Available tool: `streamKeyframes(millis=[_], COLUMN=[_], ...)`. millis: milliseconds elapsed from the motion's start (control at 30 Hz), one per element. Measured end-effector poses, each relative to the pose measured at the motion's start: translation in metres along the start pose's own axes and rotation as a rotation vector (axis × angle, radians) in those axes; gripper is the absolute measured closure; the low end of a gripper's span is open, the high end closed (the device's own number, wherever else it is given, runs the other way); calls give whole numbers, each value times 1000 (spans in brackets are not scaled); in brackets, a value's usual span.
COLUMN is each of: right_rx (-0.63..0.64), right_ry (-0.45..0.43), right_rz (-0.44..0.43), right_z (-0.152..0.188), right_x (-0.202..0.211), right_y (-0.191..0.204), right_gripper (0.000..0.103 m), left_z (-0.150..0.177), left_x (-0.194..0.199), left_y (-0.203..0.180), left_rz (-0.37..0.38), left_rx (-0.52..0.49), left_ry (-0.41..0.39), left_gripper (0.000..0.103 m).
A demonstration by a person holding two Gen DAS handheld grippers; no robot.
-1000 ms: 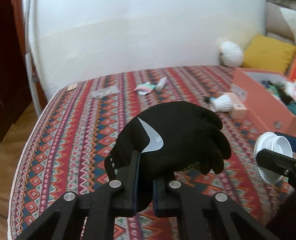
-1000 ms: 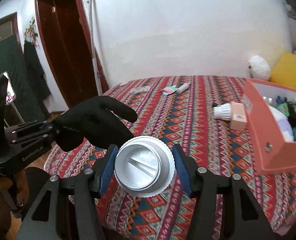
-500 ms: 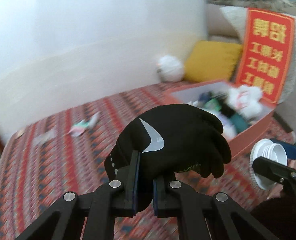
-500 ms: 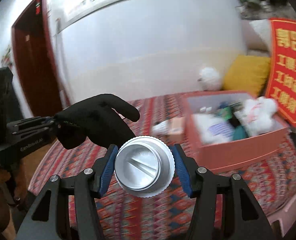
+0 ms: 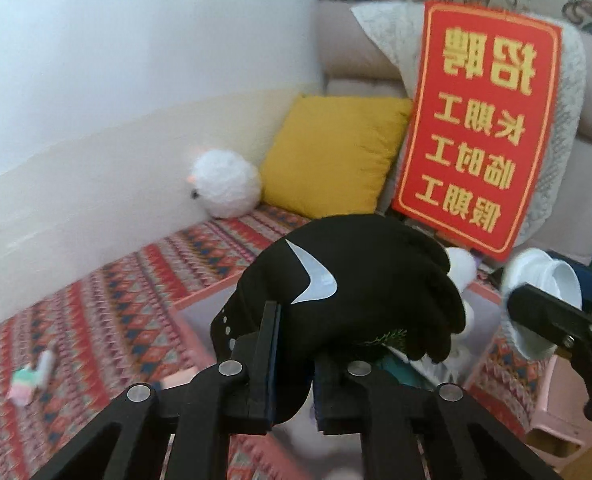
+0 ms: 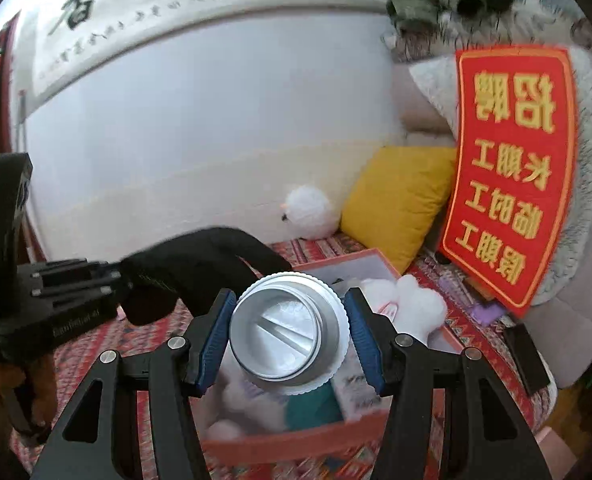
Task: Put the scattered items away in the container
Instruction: 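Carry the glove and white cap over the pink box and release, then grasp the clear bag with the left tool while the right tool grasps the white bottle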
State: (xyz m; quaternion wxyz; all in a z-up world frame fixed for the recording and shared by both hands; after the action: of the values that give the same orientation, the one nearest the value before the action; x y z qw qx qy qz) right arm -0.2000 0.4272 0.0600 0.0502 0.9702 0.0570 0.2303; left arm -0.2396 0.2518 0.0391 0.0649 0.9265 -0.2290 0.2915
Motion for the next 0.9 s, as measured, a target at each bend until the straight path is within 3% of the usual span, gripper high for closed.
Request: streamKeyframes(millis=[33, 67, 100, 133, 267, 433, 600, 900], right_rx=[-18, -42, -64, -83, -122, -122, -92, 67], right_ry=[25, 46, 58, 67, 130, 148, 103, 58], right_rz=[4, 21, 38, 51, 56, 50, 16, -96], right_z=[1, 5, 10, 16, 41, 59, 54, 56], right_x=[-22, -41, -52, -62, -85, -64, -20, 44], right_y=[-12, -22, -28, -34, -43, -21, 18, 146], right_gripper=[43, 36, 17, 10, 6, 6, 6, 2], left_z=[-2, 0, 3, 8, 33, 63, 92, 144], left_x=[-27, -45, -64, -76, -103, -83, -23, 105], left_y=[0, 5, 10, 20, 52, 91, 122, 170], left_rz=[1, -1, -2, 4, 22, -40, -101, -209], left_rx=[5, 34, 63, 111, 230, 280, 315, 361], left_ry=[36, 61, 85, 109, 191, 198, 165, 73], left_gripper=[67, 41, 30, 20, 20, 20, 20, 17])
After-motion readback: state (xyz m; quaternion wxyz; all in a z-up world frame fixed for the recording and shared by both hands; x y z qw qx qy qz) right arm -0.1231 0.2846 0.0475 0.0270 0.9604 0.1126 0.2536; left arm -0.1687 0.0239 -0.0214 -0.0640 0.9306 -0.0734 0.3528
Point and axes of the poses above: each gripper's, at about its wrist camera, not at the fingertips, and x roughly against the way its jaws point, y to its left, z to its underside, the point moved 2 cm from there along -x, roughly the way its jaws point, and after that the axes turned 3 degrees about x, right-handed, at the moved point
